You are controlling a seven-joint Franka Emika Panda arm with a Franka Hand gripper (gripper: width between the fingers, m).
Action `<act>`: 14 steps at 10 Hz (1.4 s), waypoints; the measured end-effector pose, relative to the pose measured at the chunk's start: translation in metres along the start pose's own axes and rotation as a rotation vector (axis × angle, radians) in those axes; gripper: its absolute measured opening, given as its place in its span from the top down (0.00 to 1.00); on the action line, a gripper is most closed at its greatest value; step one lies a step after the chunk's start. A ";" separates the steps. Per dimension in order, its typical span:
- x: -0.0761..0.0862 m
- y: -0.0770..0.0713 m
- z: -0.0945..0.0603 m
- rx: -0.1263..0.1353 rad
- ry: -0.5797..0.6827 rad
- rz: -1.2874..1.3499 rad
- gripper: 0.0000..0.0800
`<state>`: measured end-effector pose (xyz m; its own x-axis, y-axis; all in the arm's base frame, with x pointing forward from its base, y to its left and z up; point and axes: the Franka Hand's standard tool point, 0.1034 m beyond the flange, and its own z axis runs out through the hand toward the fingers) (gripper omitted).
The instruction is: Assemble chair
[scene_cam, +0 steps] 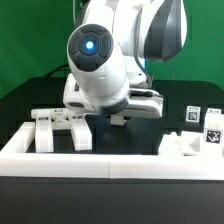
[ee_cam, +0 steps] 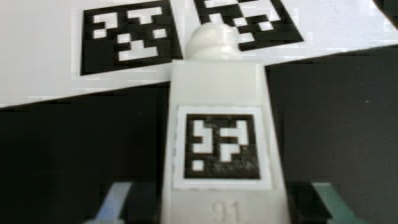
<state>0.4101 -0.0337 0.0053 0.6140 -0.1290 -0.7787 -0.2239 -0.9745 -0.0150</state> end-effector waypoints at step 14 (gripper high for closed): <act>-0.018 -0.032 -0.119 0.011 0.442 -0.080 0.64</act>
Offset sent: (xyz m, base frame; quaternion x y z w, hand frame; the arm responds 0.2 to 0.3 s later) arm 0.0289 0.0005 0.0351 -0.0083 0.0196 -0.0132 0.9997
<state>0.4966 -0.0221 0.0944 0.8936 -0.1218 -0.4321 -0.1692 -0.9829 -0.0729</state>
